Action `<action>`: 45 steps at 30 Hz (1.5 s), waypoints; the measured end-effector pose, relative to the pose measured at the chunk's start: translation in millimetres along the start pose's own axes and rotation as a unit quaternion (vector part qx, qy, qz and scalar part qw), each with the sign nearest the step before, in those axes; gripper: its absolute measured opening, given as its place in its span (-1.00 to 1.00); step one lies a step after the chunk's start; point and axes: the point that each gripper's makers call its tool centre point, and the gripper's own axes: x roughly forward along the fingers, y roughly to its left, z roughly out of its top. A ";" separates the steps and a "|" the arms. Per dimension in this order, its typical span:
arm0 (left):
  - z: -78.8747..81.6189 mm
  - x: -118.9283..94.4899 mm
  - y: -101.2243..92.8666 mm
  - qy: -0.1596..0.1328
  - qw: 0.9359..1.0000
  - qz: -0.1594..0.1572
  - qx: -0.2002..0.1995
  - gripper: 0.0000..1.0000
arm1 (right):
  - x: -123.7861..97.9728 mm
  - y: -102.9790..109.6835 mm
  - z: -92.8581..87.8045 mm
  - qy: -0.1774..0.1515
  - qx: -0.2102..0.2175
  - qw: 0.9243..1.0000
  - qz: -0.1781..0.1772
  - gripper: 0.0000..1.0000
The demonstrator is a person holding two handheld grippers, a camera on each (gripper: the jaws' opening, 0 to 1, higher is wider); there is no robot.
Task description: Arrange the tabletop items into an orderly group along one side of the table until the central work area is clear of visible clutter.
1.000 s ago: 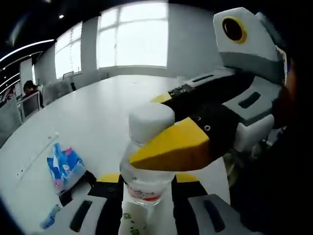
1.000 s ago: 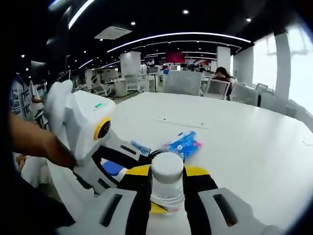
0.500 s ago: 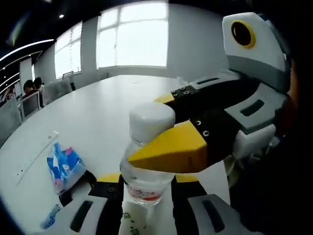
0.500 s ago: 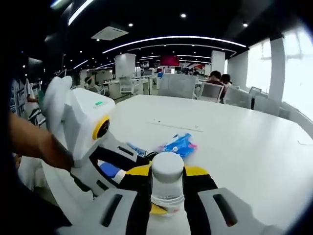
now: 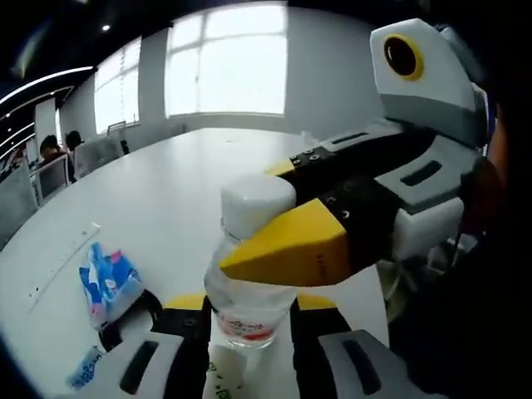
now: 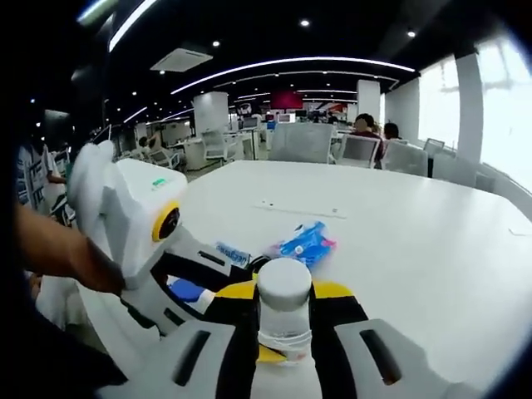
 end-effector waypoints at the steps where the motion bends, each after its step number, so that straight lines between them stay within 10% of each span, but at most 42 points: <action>1: 0.2 -0.1 -0.4 -0.001 1.000 0.001 -0.001 -0.30 | -0.3 -0.2 -0.2 0.001 0.000 1.000 0.000 -0.66; 19: 22.1 -11.8 -1.6 -0.024 1.000 0.009 -0.005 -0.32 | -10.8 -1.4 21.8 -0.007 -0.016 1.000 0.011 -0.67; 45: 57.0 -101.3 80.8 -0.072 0.988 0.131 -0.032 -0.35 | 30.8 54.6 128.5 -0.045 -0.085 0.987 0.130 -0.67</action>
